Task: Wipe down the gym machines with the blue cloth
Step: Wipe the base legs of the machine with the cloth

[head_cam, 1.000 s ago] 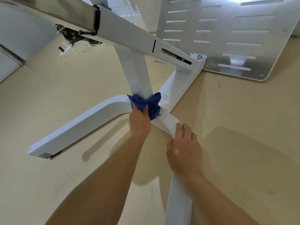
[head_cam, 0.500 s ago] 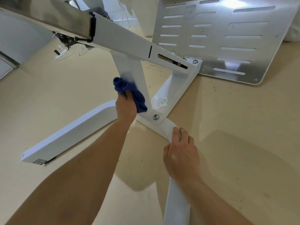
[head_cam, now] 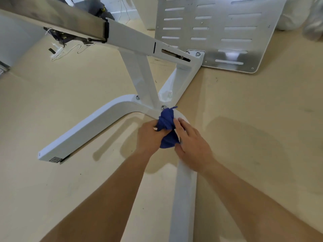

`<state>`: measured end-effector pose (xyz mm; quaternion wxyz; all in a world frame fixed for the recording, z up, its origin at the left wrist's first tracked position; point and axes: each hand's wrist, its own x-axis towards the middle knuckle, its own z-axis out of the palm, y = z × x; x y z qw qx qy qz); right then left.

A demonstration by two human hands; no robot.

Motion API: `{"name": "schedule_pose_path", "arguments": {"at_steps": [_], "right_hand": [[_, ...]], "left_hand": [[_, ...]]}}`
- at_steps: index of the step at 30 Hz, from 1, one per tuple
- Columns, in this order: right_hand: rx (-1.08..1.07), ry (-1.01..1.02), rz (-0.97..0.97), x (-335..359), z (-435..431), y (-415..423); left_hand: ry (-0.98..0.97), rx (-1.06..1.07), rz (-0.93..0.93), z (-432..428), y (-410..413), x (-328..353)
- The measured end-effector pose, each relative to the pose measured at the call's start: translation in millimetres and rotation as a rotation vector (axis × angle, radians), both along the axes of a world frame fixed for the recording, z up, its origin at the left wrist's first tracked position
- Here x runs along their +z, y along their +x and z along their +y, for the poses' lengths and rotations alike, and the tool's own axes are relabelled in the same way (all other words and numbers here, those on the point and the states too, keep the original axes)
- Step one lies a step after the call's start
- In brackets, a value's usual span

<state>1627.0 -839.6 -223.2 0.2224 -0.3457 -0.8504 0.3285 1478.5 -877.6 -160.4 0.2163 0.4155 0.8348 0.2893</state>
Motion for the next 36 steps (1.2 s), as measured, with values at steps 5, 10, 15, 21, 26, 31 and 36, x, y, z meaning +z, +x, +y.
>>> {"name": "schedule_pose_path", "arguments": {"at_steps": [5,10,15,21,26,31,36], "right_hand": [[0.06,-0.26,0.099,54.5,-48.9,48.0],[-0.022,-0.493,0.043,132.7,-80.8,110.5],[-0.089,-0.534,-0.059,229.5,-94.5,167.9],[-0.118,-0.569,-0.101,338.8,-77.9,214.3],[-0.07,-0.534,-0.17,425.7,-53.4,237.5],[-0.034,-0.455,-0.297,502.7,-18.7,248.4],[0.013,-0.404,-0.409,576.7,21.5,225.5]], "left_hand": [[0.009,0.145,-0.454,-45.6,68.2,46.4],[-0.147,0.055,-0.682,-84.5,124.4,138.9],[-0.338,0.073,-0.565,-104.7,147.9,223.1],[-0.517,0.079,-0.464,-114.0,178.3,313.1],[-0.54,-0.047,-0.372,-83.4,210.7,387.3],[-0.539,-0.107,-0.313,-49.0,224.4,470.7],[-0.509,-0.092,-0.223,-24.3,204.7,547.2]]}}
